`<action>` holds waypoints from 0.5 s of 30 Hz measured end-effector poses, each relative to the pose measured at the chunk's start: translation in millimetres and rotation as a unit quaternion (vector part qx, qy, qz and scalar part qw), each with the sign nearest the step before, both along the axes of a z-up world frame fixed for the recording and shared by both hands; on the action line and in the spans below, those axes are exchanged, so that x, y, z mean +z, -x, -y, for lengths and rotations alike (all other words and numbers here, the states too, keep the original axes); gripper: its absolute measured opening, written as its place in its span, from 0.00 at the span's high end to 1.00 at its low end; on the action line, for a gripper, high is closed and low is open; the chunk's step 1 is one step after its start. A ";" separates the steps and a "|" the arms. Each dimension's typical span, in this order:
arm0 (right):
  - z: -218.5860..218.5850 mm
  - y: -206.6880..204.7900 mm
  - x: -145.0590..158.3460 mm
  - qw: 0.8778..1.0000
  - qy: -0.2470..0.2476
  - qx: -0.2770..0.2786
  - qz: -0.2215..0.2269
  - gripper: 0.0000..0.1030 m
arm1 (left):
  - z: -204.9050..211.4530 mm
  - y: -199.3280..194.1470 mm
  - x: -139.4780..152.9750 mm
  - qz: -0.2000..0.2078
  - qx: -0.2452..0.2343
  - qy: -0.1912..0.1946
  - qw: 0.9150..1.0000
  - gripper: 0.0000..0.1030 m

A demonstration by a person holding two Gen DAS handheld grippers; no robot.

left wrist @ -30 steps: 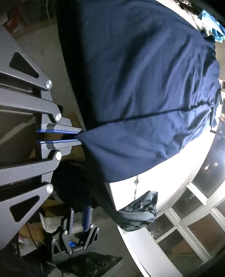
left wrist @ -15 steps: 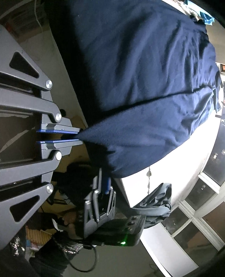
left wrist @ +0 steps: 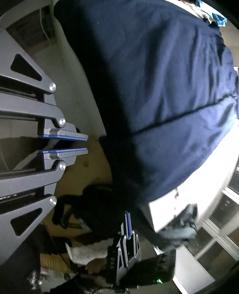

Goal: Fold clothes

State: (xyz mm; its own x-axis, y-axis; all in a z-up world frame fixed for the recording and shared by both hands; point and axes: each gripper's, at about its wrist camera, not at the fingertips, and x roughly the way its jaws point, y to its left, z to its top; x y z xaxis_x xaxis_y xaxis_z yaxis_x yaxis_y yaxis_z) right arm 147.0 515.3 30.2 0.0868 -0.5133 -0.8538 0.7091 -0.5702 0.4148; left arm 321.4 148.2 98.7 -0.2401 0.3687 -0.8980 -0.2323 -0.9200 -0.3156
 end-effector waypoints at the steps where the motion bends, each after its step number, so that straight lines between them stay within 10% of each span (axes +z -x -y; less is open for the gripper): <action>1: -5.9 2.7 11.2 1.000 0.005 -0.006 -0.001 0.89 | 2.2 0.0 11.0 -0.009 -0.001 0.000 1.000 0.94; 9: -7.3 86.8 160.8 0.987 0.090 -0.064 -0.117 0.74 | 15.0 49.3 101.0 -0.115 0.003 -0.020 0.993 0.91; 15: 74.4 213.8 148.4 0.982 0.082 -0.082 -0.146 0.69 | -1.0 126.7 101.7 -0.146 0.016 -0.016 0.989 0.91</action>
State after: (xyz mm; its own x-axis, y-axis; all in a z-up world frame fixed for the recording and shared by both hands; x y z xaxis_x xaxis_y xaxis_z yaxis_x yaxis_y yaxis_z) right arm -66.8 440.9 178.6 -0.2449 -0.6334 -0.7341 0.7155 -0.6290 0.3040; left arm 194.7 149.2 200.4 -0.5003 0.3833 -0.7764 -0.2883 -0.9193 -0.2680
